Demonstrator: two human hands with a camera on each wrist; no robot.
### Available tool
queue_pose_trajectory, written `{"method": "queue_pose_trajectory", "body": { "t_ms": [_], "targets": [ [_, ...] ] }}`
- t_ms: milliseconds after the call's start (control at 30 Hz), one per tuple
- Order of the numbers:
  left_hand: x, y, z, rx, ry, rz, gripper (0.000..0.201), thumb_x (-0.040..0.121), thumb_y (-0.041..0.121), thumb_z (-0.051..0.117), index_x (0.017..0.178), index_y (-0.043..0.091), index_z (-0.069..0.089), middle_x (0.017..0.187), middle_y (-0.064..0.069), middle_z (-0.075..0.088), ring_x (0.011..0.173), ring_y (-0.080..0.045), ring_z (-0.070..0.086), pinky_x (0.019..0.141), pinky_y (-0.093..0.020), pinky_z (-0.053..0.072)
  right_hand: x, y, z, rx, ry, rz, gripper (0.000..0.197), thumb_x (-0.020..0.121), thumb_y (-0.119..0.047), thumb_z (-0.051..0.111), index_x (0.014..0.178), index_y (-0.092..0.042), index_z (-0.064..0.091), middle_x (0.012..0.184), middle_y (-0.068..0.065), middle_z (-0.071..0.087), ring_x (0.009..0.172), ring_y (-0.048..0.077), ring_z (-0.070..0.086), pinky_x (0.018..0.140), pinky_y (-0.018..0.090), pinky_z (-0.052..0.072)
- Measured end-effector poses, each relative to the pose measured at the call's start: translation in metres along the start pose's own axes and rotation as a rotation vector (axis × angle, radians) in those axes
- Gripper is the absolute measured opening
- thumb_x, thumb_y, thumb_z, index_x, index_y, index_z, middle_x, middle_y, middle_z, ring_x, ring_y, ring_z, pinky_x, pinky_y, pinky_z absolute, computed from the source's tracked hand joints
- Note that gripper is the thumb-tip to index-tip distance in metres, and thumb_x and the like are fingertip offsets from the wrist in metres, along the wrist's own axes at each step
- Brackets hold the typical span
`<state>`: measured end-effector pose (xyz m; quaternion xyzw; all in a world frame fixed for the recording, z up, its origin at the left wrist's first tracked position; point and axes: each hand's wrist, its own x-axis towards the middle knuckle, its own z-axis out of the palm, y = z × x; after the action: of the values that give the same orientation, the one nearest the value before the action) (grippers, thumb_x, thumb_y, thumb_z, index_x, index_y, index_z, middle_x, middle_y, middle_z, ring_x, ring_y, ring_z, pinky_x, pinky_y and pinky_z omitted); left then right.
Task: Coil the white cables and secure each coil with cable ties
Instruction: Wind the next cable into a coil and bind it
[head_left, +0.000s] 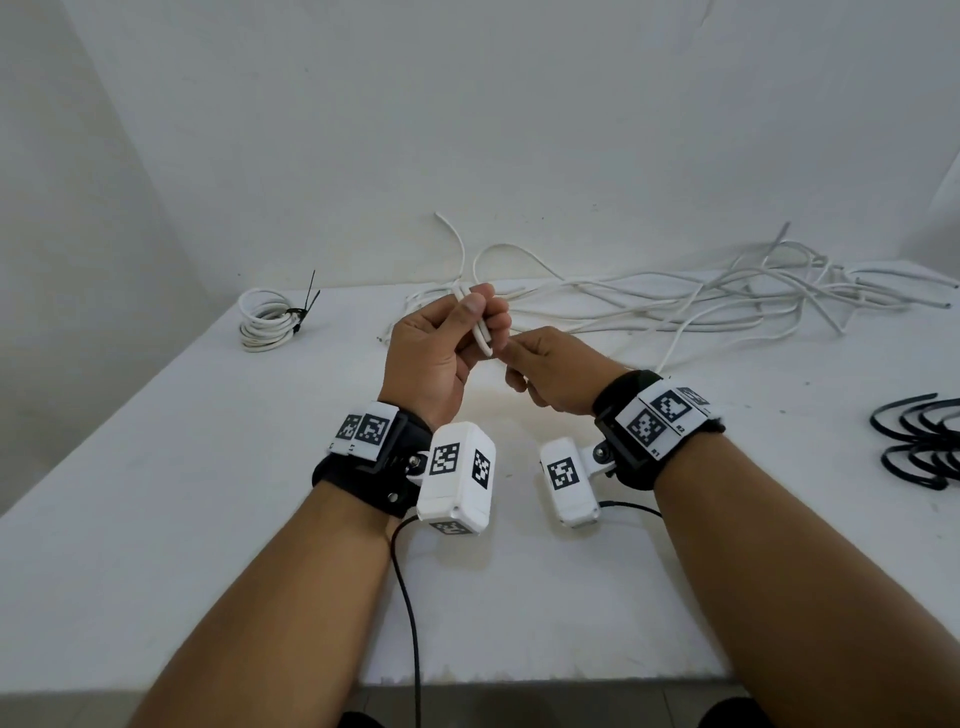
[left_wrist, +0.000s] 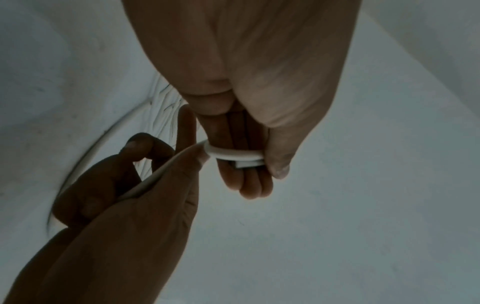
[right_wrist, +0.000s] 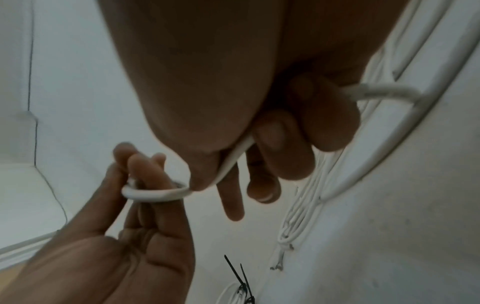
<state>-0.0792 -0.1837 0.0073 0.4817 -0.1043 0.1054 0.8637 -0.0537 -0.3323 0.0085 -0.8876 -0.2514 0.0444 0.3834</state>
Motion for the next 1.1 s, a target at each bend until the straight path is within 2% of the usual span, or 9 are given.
{"method": "queue_pose_trajectory", "body": {
  "t_ms": [167,233,333,500,667,833,933,1033,1100],
  "targets": [
    [0.005,-0.01,-0.008,0.144,0.098,0.086,0.012,0.095,0.003,0.057,0.092,0.001,0.069,0.077,-0.007,0.073,0.072,-0.018,0.069,0.073,-0.028,0.057,-0.002,-0.001,0.01,-0.177,-0.203,0.003,0.035,0.104,-0.037,0.042,0.124,-0.017,0.062,0.066,-0.007,0.056,0.057,0.005,0.05,0.068,0.025,0.042],
    [0.006,-0.011,-0.013,0.288,0.129,0.142,0.011,0.094,0.003,0.059,0.094,0.001,0.07,0.078,-0.006,0.074,0.074,-0.019,0.07,0.075,-0.028,0.056,-0.006,-0.004,0.009,-0.219,-0.24,-0.007,0.033,0.102,-0.033,0.048,0.131,-0.022,0.06,0.074,-0.008,0.059,0.07,0.006,0.056,0.075,0.026,0.044],
    [0.009,-0.01,-0.023,0.638,0.134,0.207,0.016,0.095,0.007,0.059,0.094,-0.004,0.071,0.077,-0.002,0.074,0.07,-0.011,0.071,0.069,-0.018,0.054,-0.01,-0.005,0.004,-0.288,-0.183,-0.083,0.024,0.097,-0.029,0.056,0.115,-0.025,0.071,0.09,-0.004,0.069,0.081,0.012,0.063,0.077,0.025,0.049],
    [0.006,-0.01,-0.028,1.099,-0.158,0.026,0.031,0.097,0.017,0.055,0.077,-0.005,0.065,0.067,0.001,0.071,0.055,-0.002,0.062,0.055,-0.01,0.042,-0.011,0.004,-0.009,-0.169,0.16,-0.155,0.011,0.082,-0.029,0.076,0.08,-0.018,0.074,0.063,-0.008,0.059,0.053,0.005,0.048,0.054,0.018,0.038],
    [0.0,-0.011,-0.021,0.844,-0.325,-0.222,0.036,0.104,0.018,0.036,0.093,0.003,0.066,0.066,0.001,0.064,0.06,-0.016,0.052,0.065,-0.022,0.043,-0.019,0.011,-0.027,-0.01,0.318,-0.178,0.004,0.082,-0.025,0.079,0.084,-0.022,0.076,0.058,-0.02,0.063,0.055,0.0,0.052,0.055,0.009,0.036],
    [-0.006,-0.011,-0.014,0.485,-0.348,-0.247,0.037,0.103,0.011,0.03,0.098,-0.006,0.063,0.058,-0.005,0.049,0.058,-0.022,0.041,0.063,-0.03,0.034,-0.018,0.016,-0.029,0.164,0.383,-0.19,0.004,0.083,-0.019,0.078,0.087,-0.02,0.077,0.052,-0.028,0.058,0.049,0.002,0.045,0.055,0.008,0.034],
    [-0.008,-0.008,-0.01,0.35,-0.383,-0.237,0.041,0.103,0.012,0.026,0.1,-0.008,0.062,0.059,-0.005,0.047,0.056,-0.019,0.042,0.059,-0.025,0.037,-0.013,0.02,-0.027,0.236,0.441,-0.195,0.007,0.084,-0.02,0.077,0.084,-0.027,0.077,0.066,-0.024,0.068,0.056,0.004,0.047,0.061,0.019,0.042],
    [-0.011,-0.009,-0.008,0.281,-0.403,-0.245,0.038,0.102,0.014,0.031,0.104,-0.009,0.061,0.062,-0.004,0.048,0.058,-0.017,0.044,0.061,-0.024,0.04,-0.01,0.024,-0.025,0.265,0.445,-0.203,0.008,0.087,-0.024,0.074,0.087,-0.032,0.077,0.078,-0.012,0.075,0.072,0.031,0.062,0.069,0.04,0.05],
    [-0.013,-0.008,-0.006,0.248,-0.391,-0.241,0.037,0.102,0.013,0.03,0.103,-0.008,0.061,0.061,-0.003,0.048,0.056,-0.016,0.043,0.06,-0.022,0.041,-0.008,0.026,-0.022,0.268,0.413,-0.193,0.009,0.091,-0.026,0.07,0.089,-0.027,0.078,0.072,-0.009,0.073,0.067,0.027,0.061,0.066,0.039,0.048]
  ]
}}
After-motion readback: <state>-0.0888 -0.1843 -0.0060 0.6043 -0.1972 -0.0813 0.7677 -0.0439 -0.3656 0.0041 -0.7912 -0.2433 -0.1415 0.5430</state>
